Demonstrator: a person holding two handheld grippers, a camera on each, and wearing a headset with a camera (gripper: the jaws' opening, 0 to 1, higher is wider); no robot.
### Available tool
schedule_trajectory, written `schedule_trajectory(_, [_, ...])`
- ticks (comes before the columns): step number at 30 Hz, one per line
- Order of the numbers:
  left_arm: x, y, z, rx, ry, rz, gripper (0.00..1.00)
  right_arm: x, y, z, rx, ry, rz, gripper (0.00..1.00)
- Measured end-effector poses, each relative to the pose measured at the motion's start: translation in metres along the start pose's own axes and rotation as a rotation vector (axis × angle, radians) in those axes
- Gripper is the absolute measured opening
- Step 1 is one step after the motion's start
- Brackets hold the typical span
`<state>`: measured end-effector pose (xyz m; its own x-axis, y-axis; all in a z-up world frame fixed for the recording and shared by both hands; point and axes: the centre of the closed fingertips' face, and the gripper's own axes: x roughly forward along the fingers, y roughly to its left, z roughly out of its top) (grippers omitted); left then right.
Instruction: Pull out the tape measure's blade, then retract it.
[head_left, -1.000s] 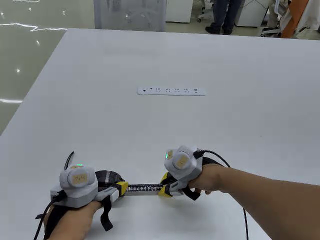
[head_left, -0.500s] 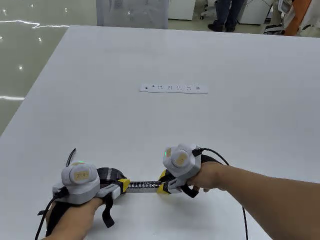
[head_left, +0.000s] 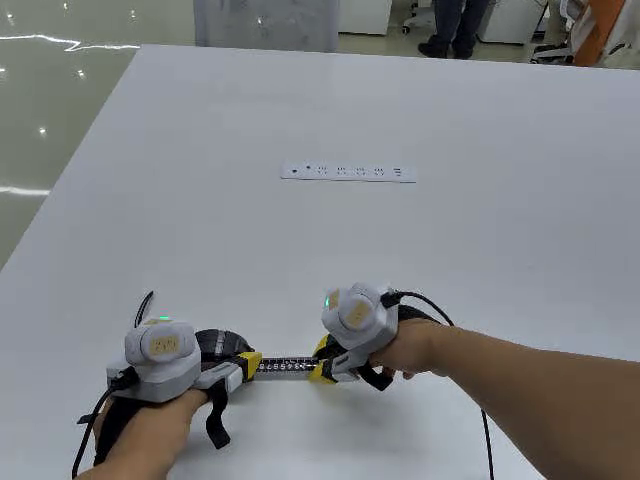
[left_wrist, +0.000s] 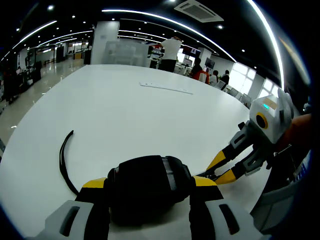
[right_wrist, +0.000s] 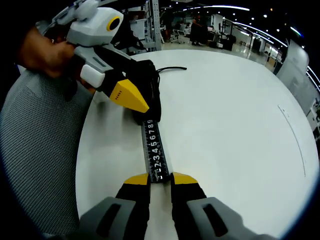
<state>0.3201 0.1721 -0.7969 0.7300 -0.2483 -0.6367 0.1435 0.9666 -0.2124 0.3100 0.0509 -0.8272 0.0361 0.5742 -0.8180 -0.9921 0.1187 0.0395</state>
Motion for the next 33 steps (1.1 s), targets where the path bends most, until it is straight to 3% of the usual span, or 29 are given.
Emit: schedule_trajectory(33, [0.000,0.000,0.001,-0.011,0.000,-0.001,0.61,0.010,0.003,0.015,-0.019,-0.018,0.005,0.14])
